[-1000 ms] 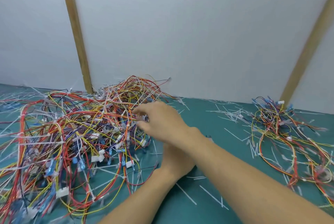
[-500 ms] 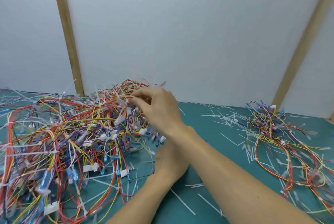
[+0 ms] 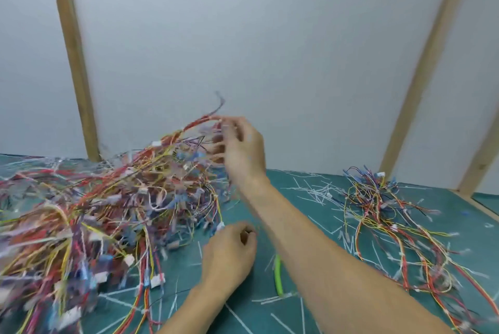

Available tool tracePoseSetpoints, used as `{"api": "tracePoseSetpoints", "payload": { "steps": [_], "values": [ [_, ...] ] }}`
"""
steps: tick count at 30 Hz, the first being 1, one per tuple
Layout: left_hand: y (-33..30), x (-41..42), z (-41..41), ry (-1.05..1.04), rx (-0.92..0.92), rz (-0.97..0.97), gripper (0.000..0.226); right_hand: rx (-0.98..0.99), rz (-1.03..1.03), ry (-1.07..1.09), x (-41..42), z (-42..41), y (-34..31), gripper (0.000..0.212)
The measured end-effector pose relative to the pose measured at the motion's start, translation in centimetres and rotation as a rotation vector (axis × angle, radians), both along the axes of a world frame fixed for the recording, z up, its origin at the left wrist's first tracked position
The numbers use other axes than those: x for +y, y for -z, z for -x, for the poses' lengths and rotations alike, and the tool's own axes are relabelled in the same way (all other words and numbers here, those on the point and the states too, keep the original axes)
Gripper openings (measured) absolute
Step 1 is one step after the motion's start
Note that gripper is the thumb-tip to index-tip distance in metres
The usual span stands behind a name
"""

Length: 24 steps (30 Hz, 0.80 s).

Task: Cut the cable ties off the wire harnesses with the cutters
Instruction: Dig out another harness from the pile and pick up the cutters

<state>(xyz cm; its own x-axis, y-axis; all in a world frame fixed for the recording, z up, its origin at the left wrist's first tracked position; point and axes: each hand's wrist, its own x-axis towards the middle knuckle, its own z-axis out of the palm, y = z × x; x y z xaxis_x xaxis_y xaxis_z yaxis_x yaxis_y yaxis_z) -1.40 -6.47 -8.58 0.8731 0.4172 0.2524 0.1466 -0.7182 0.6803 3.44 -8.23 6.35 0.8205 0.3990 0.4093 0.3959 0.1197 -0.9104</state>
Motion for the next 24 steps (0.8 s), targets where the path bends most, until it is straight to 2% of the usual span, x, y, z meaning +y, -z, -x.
{"api": "tracePoseSetpoints", "payload": {
  "steps": [2,5,7,8,10,11,14,17,20,24],
  "values": [
    [0.1,0.0,-0.2,-0.042,-0.018,-0.008,0.024,0.053,0.089,-0.065,-1.4,-0.5,0.3,0.020],
    [0.4,0.3,-0.5,-0.011,-0.043,-0.048,0.015,0.190,-0.184,0.144,-3.2,-2.1,1.3,0.025],
    [0.3,0.2,-0.3,-0.024,-0.022,-0.058,0.019,0.202,-0.040,0.126,-4.3,-2.3,1.8,0.026],
    [0.1,0.1,-0.2,-0.037,-0.002,-0.065,0.021,0.243,-0.060,0.096,-4.6,-2.3,2.0,0.025],
    [0.1,0.4,-0.2,-0.032,-0.024,-0.027,0.018,0.312,-0.318,0.207,-5.2,-2.8,1.8,0.022],
    [0.1,0.3,-0.1,-0.034,-0.030,-0.001,0.015,0.321,-0.352,0.256,-5.7,-3.1,1.9,0.021],
    [-0.4,0.3,0.1,-0.055,-0.029,-0.015,0.011,0.369,-0.112,0.136,-6.8,-3.2,2.8,0.020],
    [-0.2,0.4,0.2,-0.051,-0.041,0.010,0.016,0.399,-0.069,0.182,-8.7,-4.3,3.1,0.019],
    [-0.7,0.5,0.1,-0.046,-0.106,0.068,0.017,0.352,0.130,0.221,-11.4,-5.8,3.7,0.016],
    [-2.5,0.2,0.4,0.045,-0.486,0.552,0.014,0.339,0.263,0.060,-14.6,-7.2,3.8,0.019]
  ]
}}
